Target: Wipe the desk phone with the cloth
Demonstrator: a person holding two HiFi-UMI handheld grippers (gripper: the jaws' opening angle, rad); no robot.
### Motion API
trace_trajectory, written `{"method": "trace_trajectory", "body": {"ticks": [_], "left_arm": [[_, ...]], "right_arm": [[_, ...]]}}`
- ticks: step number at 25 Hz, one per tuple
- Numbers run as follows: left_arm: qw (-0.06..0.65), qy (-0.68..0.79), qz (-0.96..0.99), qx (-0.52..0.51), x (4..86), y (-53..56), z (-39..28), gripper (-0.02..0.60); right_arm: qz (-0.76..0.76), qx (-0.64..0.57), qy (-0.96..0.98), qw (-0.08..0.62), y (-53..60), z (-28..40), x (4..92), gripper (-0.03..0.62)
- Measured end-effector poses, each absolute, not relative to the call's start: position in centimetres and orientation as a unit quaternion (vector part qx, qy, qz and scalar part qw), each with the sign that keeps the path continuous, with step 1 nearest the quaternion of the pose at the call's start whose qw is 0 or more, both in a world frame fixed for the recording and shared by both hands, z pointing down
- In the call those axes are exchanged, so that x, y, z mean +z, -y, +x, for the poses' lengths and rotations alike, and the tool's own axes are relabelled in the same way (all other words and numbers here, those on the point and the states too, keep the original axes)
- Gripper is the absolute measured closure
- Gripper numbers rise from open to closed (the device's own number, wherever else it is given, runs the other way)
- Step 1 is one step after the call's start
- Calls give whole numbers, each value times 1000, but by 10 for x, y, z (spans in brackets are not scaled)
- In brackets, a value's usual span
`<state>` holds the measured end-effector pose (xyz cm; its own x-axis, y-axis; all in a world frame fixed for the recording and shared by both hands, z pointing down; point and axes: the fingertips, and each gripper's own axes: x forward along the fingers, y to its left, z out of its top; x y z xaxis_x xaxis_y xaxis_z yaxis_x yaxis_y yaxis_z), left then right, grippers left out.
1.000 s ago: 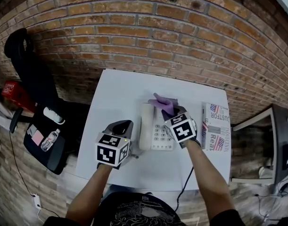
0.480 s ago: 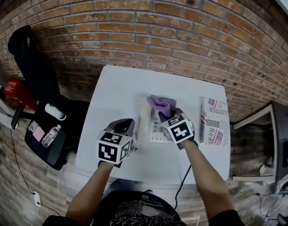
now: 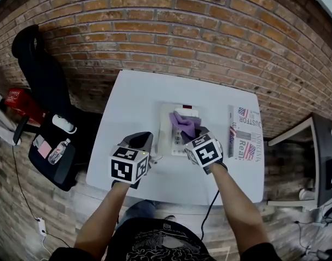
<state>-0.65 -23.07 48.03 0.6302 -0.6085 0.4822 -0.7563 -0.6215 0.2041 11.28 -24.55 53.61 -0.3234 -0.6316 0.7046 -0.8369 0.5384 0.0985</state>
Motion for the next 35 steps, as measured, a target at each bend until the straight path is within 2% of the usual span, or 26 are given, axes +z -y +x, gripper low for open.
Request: {"method": "trace_trajectory", "body": {"ticks": [29,35], "left_arm": [[198,443,859,162,466,188,-50,577],[203,446,856,164,471,184,-53,577]], "right_arm": [[421,177,814,360,145,93,565,549],[429,156,813,361,150,107,545,549]]}}
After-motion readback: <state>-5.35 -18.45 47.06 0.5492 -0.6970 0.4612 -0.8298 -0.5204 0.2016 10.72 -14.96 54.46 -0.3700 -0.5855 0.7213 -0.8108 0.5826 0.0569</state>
